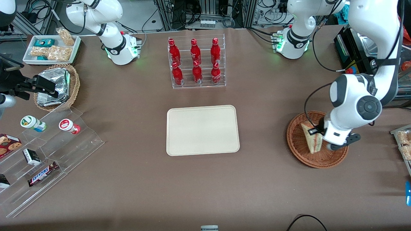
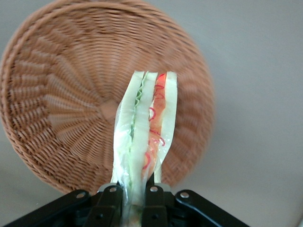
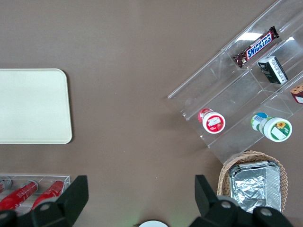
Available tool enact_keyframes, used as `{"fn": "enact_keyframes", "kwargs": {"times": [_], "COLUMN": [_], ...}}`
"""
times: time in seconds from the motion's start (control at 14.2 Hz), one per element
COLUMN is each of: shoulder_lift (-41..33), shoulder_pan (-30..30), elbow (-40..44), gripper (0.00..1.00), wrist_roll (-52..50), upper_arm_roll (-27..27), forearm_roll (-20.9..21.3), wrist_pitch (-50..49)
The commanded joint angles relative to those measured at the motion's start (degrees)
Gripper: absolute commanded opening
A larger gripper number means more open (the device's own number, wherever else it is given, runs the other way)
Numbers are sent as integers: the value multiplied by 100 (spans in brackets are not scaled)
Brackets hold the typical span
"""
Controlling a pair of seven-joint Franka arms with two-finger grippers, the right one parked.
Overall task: Place sandwich from basket to tray
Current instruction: 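Close the left gripper on the sandwich and lift it, then carry the sandwich with the left gripper over the white tray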
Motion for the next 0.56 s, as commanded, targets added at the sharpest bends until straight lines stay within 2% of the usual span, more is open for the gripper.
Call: {"fn": "enact_keyframes", "kwargs": {"times": [0.0,0.14,0.28,0.49], "shoulder_lift": [24,147,418,1173], "shoulder_pan": [-579,-1124,-1651,-2477], "elbow": [236,307,543,1473], "gripper": [2,2,0,0], "wrist_roll": [859,696,100,-1208], "upper_arm_roll": [-51,-78,-78,-86], "forearm_roll": [21,-49,-58,-58], "wrist_pitch": [-213,-195,-143,-134]}}
